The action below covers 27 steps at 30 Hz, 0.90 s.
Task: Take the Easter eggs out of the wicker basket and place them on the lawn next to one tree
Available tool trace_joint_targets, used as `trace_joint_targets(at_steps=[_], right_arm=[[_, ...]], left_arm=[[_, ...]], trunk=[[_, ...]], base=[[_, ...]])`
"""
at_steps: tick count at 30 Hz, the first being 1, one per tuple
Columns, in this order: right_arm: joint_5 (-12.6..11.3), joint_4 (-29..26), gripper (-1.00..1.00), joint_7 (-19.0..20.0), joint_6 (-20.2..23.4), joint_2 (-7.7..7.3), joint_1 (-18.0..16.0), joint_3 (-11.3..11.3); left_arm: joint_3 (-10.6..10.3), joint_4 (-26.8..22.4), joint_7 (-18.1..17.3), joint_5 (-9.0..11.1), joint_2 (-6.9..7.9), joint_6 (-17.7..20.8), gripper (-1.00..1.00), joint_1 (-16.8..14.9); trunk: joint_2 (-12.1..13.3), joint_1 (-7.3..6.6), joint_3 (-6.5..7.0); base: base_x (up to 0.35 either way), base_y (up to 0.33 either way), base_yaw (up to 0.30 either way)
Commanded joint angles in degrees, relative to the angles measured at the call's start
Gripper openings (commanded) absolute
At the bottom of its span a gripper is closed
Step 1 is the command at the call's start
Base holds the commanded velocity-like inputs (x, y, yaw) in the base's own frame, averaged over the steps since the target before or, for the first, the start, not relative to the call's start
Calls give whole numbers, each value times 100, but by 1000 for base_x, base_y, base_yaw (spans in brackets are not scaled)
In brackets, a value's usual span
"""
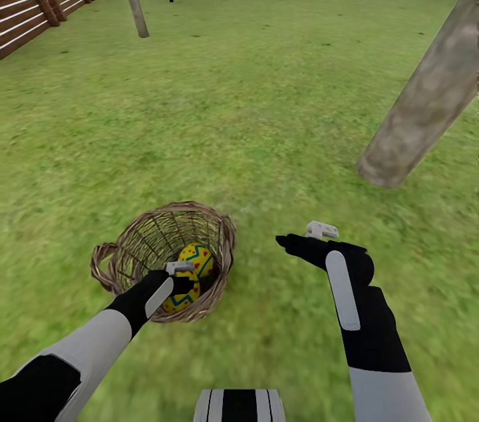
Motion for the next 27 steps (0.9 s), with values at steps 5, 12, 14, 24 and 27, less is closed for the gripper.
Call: trace_joint_targets(at_steps=[5,12,14,24,27], right_arm=[[-60,-3,100,-52,19,4,-4,-8],[-60,-3,100,-52,19,4,2,-2],[-60,-3,100,-52,19,4,0,-1],[-60,-1,100,-52,19,4,-3,-1],[-60,-2,100,-52,19,4,-3,-5]], left_arm=[[-32,-15,46,54,7,23,-100,-2],[-30,-15,37,54,7,26,-100,-2],[-30,-15,23,54,7,26,-100,-2],[-30,-13,35,54,8,26,-100,-5],[-30,-10,26,54,7,26,-100,-8]], trunk=[[0,-3,19],[8,-19,152],[8,-19,152],[12,-26,218],[16,-34,284]], base=[[0,0,0],[0,0,0],[0,0,0],[0,0,0],[0,0,0]])
